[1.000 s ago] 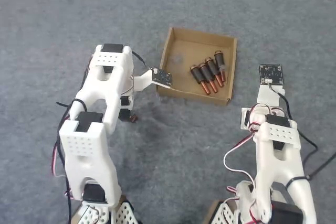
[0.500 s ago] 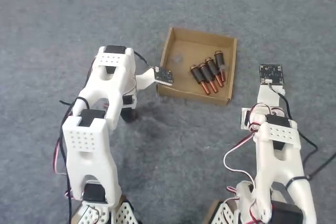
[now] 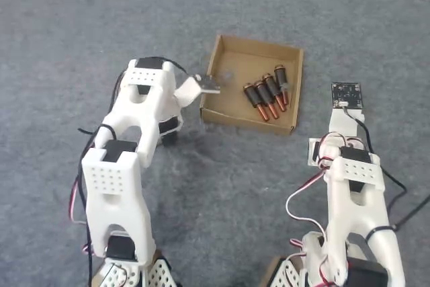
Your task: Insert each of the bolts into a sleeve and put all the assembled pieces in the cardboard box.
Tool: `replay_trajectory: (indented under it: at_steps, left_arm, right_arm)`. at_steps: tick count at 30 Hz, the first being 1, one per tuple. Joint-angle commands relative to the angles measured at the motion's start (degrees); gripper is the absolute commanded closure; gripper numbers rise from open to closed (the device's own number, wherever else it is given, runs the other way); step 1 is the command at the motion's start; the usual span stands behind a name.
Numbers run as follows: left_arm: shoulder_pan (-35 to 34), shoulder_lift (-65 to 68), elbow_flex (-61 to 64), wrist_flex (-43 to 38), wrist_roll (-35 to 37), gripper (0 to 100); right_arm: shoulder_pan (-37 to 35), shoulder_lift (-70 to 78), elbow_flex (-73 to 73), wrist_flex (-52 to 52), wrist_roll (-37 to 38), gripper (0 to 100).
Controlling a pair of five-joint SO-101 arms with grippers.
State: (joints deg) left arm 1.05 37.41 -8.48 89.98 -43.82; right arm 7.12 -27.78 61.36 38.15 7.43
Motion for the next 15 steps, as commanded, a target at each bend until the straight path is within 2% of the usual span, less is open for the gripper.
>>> replay_trajectory:
  at_steps: [1,4,7,10,15]
  left_arm:
    - [1.7,0.4,-6.2,1.3,23.6,99]
    - [1.6,0.3,-10.3,3.6,40.6,99]
    - [1.1,-0.1,-12.9,4.4,50.7,99]
    - [1.7,-0.3,-13.5,3.6,52.5,99]
    - [2.5,-7.5,-4.9,-5.7,52.5,99]
  right_arm:
    - [-1.4,0.0,-1.7,-1.0,1.2,99.1]
    - [-1.4,0.0,-1.6,-1.0,1.2,99.1]
    - [-1.3,0.0,-1.6,-1.0,1.3,99.1]
    - [-1.3,0.0,-1.6,-1.0,1.3,99.1]
    - [-1.3,0.0,-1.6,-1.0,1.3,99.1]
